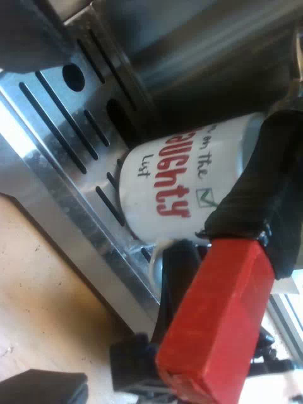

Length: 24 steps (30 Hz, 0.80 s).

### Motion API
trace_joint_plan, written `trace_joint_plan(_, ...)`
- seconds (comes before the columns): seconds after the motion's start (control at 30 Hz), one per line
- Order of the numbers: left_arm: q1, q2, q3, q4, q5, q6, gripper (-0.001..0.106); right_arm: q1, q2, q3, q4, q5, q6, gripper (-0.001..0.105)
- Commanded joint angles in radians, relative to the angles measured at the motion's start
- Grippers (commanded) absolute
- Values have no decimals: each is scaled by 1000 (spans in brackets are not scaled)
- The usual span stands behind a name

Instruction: Place mug into machine

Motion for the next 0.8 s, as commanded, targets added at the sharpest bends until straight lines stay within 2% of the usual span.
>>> trace_joint_plan(0.03,0,3,-2,-19,3,-7,98,-4,1,-20,-42,6,-5,0)
trace_joint_plan(0.3,0,3,-2,-19,3,-7,98,-4,16,-20,-40,-1,-5,0)
trace_joint_plan(0.4,0,3,-2,-19,3,-7,98,-4,13,-20,-43,-1,-5,13)
trace_joint_plan(0.47,0,3,-2,-19,3,-7,98,4,6,-20,-43,-10,-5,30)
trace_joint_plan(0.57,0,3,-2,-19,3,-7,98,24,-11,-20,-28,-16,-5,49)
trace_joint_plan(0.67,0,3,-2,-19,3,-7,98,39,-31,-12,-4,14,-5,54)
trace_joint_plan(0.8,0,3,-2,-19,3,-7,98,51,-53,25,-6,57,0,54)
